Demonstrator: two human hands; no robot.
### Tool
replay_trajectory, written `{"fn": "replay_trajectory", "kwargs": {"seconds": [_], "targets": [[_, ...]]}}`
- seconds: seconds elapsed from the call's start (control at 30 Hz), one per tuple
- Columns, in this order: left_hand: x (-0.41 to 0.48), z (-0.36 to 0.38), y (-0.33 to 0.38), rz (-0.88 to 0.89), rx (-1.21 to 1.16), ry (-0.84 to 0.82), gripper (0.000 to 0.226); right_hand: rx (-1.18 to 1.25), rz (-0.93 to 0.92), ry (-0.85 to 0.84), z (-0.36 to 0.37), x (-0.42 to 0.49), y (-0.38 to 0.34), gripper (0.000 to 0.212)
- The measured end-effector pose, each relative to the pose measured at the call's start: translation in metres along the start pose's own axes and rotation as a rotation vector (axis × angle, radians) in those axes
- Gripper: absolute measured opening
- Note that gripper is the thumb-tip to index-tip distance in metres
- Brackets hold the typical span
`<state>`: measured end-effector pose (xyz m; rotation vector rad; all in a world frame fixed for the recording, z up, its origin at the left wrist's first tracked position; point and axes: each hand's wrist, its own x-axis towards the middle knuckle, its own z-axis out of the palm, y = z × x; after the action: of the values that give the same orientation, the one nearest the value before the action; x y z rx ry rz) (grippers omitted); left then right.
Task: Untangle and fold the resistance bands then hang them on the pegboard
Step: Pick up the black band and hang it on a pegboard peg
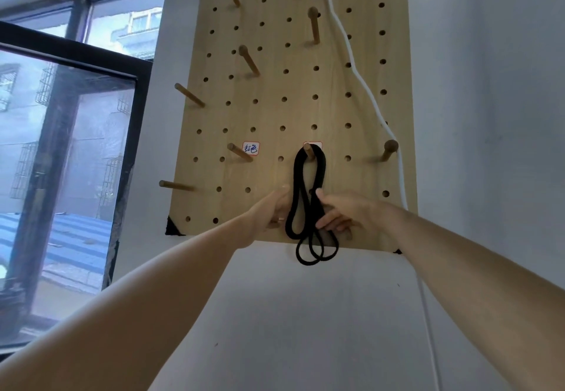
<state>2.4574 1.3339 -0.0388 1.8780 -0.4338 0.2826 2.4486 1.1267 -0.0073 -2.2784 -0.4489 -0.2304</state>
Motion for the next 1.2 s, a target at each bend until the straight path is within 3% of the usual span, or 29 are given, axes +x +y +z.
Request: {"fn": "replay_trajectory", "kwargs": {"seconds": [0.17,0.3,0.37,0.5,0.7,0.83,0.97,1.1,1.2], "targets": [[0.006,-0.001,-0.001,-0.060,0.049,0.009,0.073,0.158,0.031,0.120,-0.007,-0.004,0.003,0.067],[0.014,-0.011,-0.006,-0.139,-0.051,0.055,0.100,0.287,-0.017,0.201,-0.008,-0.007,0.001,0.061],[0.013,-0.012,-0.006,-0.158,-0.099,0.030,0.097,0.351,-0.001,0.197,-0.012,-0.009,0.000,0.068],[0.013,-0.012,-0.005,-0.180,-0.170,-0.026,0.087,0.360,0.020,-0.018,-0.018,-0.004,-0.002,0.090],[0.012,-0.015,-0.005,-0.202,-0.231,-0.011,0.088,0.236,0.014,-0.198,-0.015,0.003,-0.006,0.099],[0.002,-0.020,-0.009,-0.203,-0.278,0.018,0.084,0.319,0.039,-0.053,-0.023,-0.008,0.005,0.089],[-0.026,-0.028,-0.014,-0.191,-0.298,0.037,0.069,0.222,0.065,0.127,-0.027,-0.031,0.012,0.076],[-0.084,-0.033,-0.016,-0.175,-0.365,-0.026,0.064,0.035,-0.175,0.325,-0.006,-0.085,0.004,0.039],[-0.133,-0.034,-0.022,-0.166,-0.388,0.003,0.054,0.022,-0.339,0.318,0.021,-0.135,0.000,0.015]]}}
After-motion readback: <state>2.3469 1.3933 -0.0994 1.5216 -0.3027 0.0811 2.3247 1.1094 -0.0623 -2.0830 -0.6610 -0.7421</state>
